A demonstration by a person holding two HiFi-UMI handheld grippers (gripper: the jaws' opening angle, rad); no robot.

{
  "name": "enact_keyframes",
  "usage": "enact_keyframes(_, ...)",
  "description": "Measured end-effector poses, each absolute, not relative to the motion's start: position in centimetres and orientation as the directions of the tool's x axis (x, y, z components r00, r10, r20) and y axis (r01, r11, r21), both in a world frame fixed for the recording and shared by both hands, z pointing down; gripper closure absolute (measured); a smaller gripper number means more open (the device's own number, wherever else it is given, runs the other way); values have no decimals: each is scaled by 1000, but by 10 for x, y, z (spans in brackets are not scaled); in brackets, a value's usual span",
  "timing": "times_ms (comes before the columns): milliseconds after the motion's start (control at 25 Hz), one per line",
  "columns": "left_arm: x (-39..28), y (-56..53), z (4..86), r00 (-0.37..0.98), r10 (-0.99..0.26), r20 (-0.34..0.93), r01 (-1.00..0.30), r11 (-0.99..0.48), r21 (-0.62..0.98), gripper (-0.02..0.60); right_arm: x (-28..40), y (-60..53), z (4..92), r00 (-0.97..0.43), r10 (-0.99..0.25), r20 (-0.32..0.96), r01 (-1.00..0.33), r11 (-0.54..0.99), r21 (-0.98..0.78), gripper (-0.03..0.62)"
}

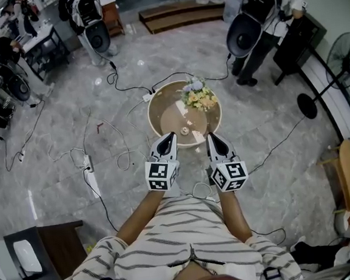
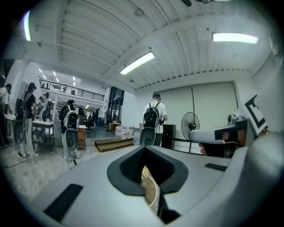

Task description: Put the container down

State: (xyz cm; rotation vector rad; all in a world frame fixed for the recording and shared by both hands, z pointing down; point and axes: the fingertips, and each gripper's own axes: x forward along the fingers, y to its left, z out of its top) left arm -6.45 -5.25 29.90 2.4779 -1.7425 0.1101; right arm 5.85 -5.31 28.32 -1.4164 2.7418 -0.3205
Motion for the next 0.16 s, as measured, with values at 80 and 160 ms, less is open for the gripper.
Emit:
enact_keyframes(80, -64, -53, 298, 339, -934, 114, -941, -335, 50, 583, 60, -54, 282, -582, -812, 55, -803, 562, -198, 588)
enact_keyframes(160, -64, -51, 296, 342, -934, 106, -939, -339, 52, 583, 61, -54, 281, -581, -812, 50, -804, 563, -194, 588)
